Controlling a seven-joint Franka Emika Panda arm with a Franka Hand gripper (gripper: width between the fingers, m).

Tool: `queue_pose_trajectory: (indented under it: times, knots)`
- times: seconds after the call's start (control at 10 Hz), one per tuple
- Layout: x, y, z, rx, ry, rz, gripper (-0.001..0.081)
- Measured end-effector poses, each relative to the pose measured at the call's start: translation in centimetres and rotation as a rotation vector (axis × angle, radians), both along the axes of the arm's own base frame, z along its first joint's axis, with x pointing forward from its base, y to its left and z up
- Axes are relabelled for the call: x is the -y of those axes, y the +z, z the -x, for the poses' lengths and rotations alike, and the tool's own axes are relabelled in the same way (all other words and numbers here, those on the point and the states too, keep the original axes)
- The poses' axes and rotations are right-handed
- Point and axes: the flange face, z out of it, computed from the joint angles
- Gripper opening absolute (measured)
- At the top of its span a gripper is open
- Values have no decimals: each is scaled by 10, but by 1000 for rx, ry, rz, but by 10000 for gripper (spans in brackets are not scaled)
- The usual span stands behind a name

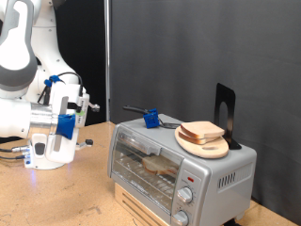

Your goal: Make a piece of toast with the oven

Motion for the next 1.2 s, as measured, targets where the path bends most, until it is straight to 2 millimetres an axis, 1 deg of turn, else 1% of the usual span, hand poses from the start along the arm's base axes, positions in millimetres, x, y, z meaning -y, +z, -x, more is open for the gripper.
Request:
queue_pose_trajectory:
  times: [0.1,0.3,0.5,0.6,0.9,1.0,1.2]
  knots:
    - [-1,0,-1,4,-11,-12,682]
    - [0,8,-8,24,-19,-33,682]
    - [9,17,-29,57,1,-45,682]
    - [16,17,-42,70,3,-48,682]
    - [41,7,-76,72,-16,-18,682]
    - [44,2,-86,63,-16,-16,682]
    - [41,1,-83,62,2,-39,682]
